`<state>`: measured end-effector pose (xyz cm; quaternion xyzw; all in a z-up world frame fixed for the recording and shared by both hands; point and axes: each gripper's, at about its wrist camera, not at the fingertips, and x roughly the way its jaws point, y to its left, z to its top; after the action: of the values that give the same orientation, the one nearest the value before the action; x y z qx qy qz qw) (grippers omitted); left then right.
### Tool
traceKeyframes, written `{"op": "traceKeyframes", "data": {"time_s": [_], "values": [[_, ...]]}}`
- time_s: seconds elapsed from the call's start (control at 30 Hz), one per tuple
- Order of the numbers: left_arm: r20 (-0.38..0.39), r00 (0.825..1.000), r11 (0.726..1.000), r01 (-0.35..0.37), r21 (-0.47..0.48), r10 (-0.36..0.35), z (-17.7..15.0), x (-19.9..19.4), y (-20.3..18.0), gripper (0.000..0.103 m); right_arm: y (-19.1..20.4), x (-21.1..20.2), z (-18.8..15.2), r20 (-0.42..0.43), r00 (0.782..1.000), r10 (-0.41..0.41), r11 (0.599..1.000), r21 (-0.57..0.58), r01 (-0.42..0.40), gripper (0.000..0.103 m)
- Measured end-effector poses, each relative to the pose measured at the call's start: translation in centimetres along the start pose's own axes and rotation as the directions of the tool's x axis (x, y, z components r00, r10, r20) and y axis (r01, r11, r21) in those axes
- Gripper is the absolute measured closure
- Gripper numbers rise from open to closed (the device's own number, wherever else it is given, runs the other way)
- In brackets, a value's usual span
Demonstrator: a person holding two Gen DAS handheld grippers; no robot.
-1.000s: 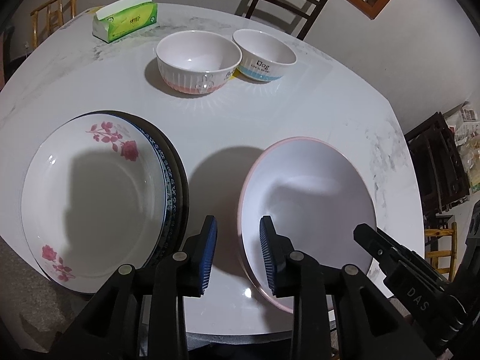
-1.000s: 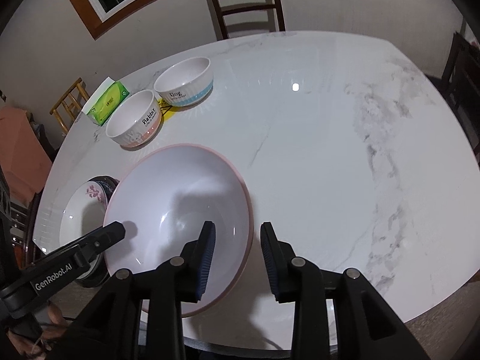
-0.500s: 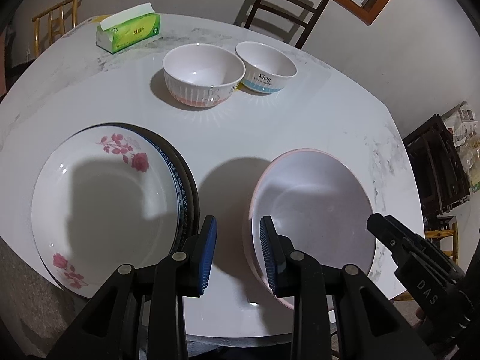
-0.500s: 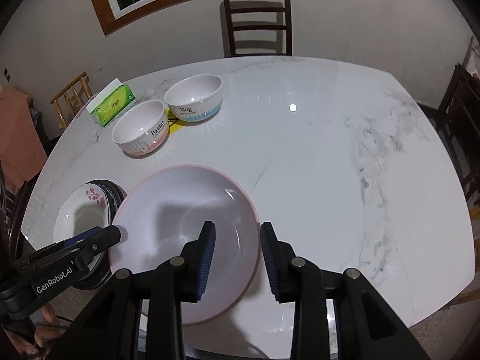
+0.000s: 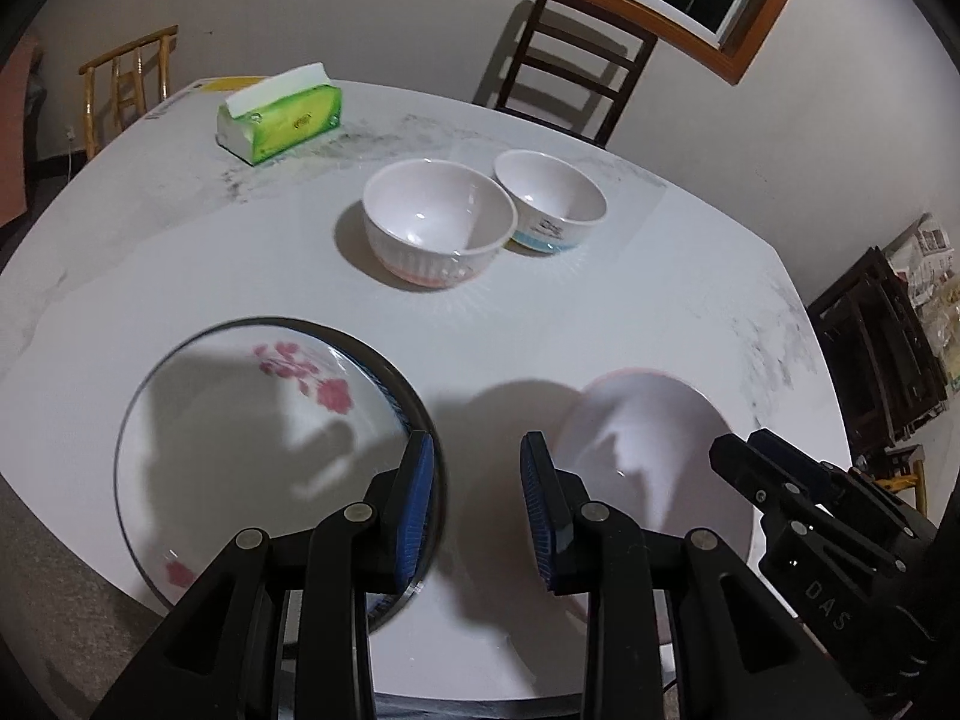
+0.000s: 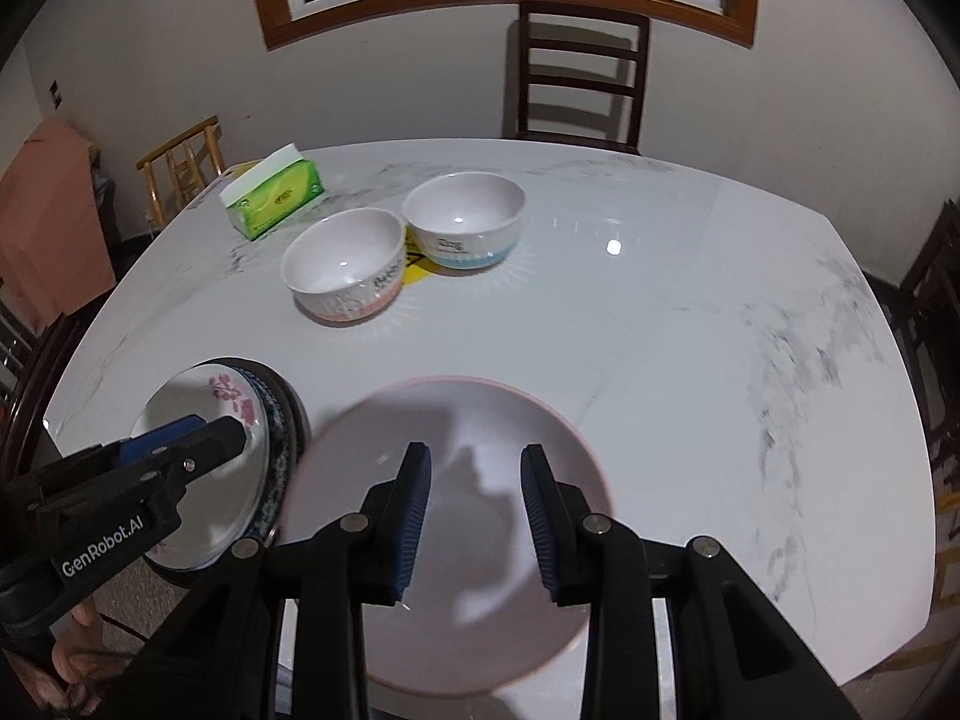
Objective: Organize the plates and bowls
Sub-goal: 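Open the left tool to release the pink bowl, then move the left tool to the rabbit-print white bowl and grip its rim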
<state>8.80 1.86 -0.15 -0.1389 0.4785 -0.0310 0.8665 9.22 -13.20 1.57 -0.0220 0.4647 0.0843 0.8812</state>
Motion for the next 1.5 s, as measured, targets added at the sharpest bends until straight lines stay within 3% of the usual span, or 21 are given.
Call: {"op": "traceKeyframes", "data": {"time_s": [0.43, 0.97, 1.27, 1.5], "values": [[0.025, 0.994, 0.993, -0.105, -0.048, 0.106, 3.8, 0.7, 4.8, 0.074, 3.0, 3.4, 3.8, -0.048, 0.990, 0.131, 0.991, -0.032, -0.133, 0.071], [-0.016, 0.997, 0.989, -0.077, -0.126, 0.075, 9.7, 4.6, 7.8, 0.074, 2.0, 8.8, 9.2, -0.099, 0.964, 0.247, 0.965, 0.110, -0.236, 0.071], [-0.044, 0.998, 0.984, -0.059, -0.169, 0.053, 12.3, 7.6, 8.7, 0.074, 1.8, 12.5, 11.8, -0.130, 0.960, 0.248, 0.959, 0.172, -0.224, 0.071], [-0.055, 0.997, 0.987, -0.063, -0.146, 0.055, 13.6, 9.9, 8.6, 0.074, 2.0, 15.1, 12.8, -0.152, 0.963, 0.223, 0.965, 0.175, -0.196, 0.071]]}}
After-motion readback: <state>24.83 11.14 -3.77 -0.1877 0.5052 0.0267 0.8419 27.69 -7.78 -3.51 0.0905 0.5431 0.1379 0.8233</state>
